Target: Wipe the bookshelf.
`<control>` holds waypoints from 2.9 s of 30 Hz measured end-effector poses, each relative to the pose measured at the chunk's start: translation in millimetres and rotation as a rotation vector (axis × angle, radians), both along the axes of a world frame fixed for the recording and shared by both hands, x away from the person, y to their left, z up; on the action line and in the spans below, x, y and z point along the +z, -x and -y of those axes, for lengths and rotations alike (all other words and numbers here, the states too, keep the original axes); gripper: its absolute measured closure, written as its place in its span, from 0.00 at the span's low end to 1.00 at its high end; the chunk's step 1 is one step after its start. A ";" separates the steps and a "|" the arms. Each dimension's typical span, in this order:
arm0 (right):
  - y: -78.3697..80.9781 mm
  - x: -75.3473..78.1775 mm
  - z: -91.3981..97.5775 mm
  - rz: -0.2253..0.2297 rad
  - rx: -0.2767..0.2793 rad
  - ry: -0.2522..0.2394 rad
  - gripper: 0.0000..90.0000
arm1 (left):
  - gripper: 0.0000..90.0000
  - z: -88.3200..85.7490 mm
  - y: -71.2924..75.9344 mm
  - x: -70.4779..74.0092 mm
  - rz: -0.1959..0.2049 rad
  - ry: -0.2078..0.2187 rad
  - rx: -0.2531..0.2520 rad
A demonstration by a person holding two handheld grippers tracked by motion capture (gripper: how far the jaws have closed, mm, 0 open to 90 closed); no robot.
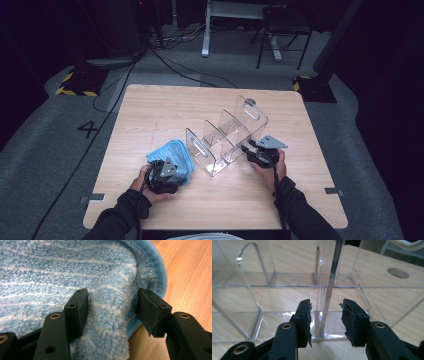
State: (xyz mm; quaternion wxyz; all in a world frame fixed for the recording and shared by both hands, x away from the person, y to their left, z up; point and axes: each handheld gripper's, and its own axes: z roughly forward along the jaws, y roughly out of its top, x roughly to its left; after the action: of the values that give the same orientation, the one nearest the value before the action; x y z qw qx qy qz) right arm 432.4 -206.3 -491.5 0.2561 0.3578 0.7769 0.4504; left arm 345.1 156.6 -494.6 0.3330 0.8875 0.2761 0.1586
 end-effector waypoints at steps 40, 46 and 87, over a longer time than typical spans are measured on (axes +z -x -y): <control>31.6 8.3 -13.5 -0.020 -0.165 0.045 0.92 | 0.48 40.1 11.7 2.1 0.002 -0.032 -0.073; 51.7 23.0 -6.9 -0.080 -0.019 0.068 0.83 | 0.47 42.4 12.7 2.5 0.005 -0.042 -0.053; 16.7 79.2 63.9 0.053 -0.045 0.017 0.91 | 0.86 79.0 47.5 17.9 0.119 -0.068 -0.268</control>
State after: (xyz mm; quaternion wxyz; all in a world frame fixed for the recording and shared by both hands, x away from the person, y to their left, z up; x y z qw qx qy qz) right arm 415.7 -270.2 -412.3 0.2894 0.3609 0.7654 0.4474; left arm 297.6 77.6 -476.8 0.3367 0.9163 0.1293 0.1743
